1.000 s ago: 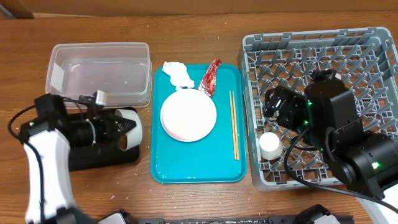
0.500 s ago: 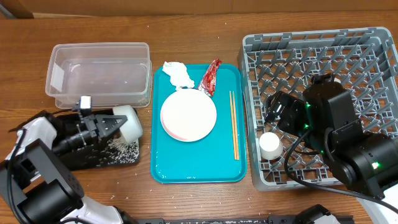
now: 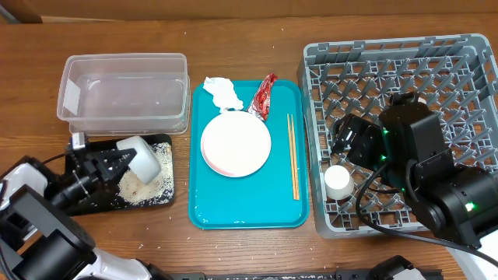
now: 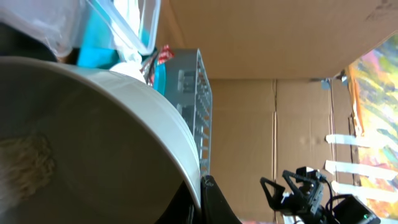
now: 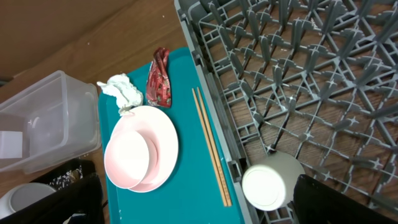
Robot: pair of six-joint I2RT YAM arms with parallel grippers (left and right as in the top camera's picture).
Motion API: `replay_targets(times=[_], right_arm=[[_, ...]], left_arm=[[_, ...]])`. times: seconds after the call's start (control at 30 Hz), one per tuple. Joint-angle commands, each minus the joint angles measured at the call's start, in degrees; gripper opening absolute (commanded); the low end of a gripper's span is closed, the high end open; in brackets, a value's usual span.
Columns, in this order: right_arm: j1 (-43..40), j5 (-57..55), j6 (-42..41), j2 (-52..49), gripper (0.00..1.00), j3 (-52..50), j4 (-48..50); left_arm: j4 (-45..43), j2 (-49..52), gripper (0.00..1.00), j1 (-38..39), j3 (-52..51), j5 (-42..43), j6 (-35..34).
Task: Sort waste into correct bins and load items into the dishwasher
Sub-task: 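Tip the rice bowl over the black tray to dump the food, then set the emptied bowl back on the teal tray and release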
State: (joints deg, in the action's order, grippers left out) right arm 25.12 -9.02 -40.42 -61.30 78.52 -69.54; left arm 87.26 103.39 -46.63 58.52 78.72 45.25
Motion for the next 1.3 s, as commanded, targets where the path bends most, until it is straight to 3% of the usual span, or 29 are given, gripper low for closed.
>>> replay_targets(times=[0.0, 0.13, 0.23, 0.4, 0.67, 0.87, 1.13, 1.27], right_arm=[[-0.11, -0.66, 0.37, 0.15, 1.0, 0.57, 0.24], [-0.11, -0.66, 0.37, 0.15, 1.0, 0.57, 0.24], [-0.11, -0.66, 0.37, 0.15, 1.0, 0.57, 0.24], [-0.11, -0.61, 0.37, 0.15, 1.0, 0.57, 0.2], [-0.11, -0.61, 0.35, 0.15, 1.0, 0.57, 0.31], [-0.11, -0.61, 0.35, 0.15, 1.0, 0.57, 0.5], [-0.11, -0.61, 0.33, 0.15, 1.0, 0.57, 0.94], [-0.11, -0.59, 0.33, 0.15, 1.0, 0.57, 1.95]], left_arm=[[0.72, 0.44, 0.04, -2.21, -0.28, 1.62, 4.55], [3.96, 0.44, 0.04, -1.36, -0.28, 2.16, 8.48], [9.2, 0.42, 0.04, 0.46, 0.0, 2.82, 16.31], [9.05, 0.33, 0.04, 2.08, 0.37, 2.47, 20.83], [9.66, 0.31, 0.04, 2.73, 0.46, 3.32, 19.45], [9.66, -2.62, 0.04, 12.61, 0.46, 0.52, 18.97], [9.35, -11.47, 0.04, 29.51, 0.9, -0.42, 7.74], [3.69, -14.38, 0.04, 37.68, 0.9, -6.29, -5.6]])
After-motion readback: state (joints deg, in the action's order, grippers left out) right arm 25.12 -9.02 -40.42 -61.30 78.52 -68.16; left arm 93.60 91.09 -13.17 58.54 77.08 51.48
